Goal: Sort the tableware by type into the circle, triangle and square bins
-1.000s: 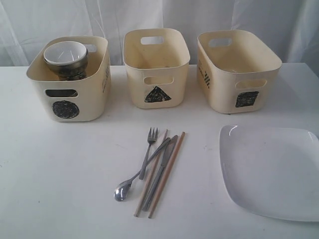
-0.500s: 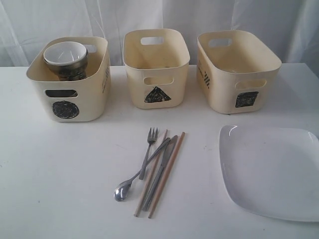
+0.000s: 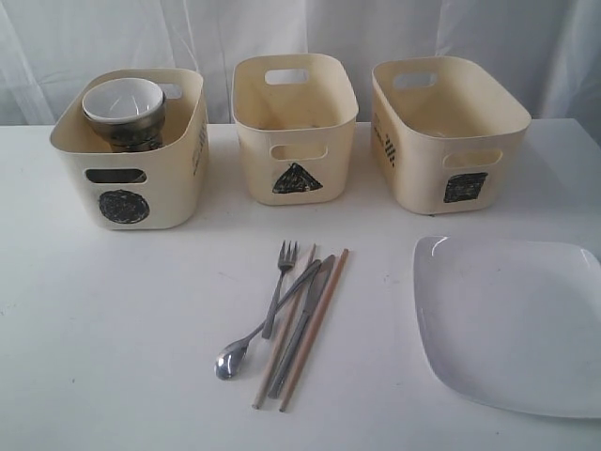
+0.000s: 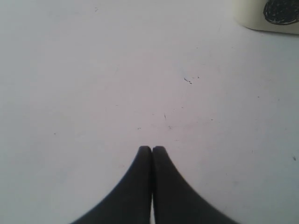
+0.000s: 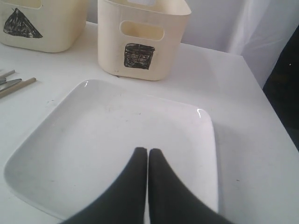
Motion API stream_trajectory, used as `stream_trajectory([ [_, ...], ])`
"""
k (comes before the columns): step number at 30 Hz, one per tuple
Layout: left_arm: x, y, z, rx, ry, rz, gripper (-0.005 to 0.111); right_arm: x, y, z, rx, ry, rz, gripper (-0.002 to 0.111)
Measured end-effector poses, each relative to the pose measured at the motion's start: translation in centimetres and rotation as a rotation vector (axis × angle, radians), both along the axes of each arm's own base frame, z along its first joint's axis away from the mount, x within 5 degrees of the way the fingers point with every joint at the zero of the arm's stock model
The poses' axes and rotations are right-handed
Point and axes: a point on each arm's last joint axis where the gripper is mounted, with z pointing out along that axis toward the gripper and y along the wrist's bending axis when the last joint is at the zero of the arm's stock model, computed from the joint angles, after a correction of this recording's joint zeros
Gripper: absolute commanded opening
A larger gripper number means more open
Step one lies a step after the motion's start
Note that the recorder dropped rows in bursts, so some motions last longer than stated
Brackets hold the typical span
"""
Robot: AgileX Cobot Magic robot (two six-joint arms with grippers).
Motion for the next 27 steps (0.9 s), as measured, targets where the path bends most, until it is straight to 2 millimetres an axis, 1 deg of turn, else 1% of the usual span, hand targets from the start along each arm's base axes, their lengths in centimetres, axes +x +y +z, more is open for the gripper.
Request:
stream_trajectory([
  [24, 0.0, 0.0, 0.0, 0.015, 0.003, -0.008, 0.0, 0.0, 0.0, 0.0, 0.0, 0.0, 0.0, 0.001],
  [26, 0.0, 0.0, 0.0, 0.015, 0.003, -0.008, 0.0, 0.04, 0.04, 0.15, 0.01, -0.018, 0.002, 0.001],
  [27, 0.0, 0.0, 0.0, 0.015, 0.003, -0.008, 0.0, 0.11, 0.13, 0.4, 0.046, -0.048, 0.004, 0.001],
])
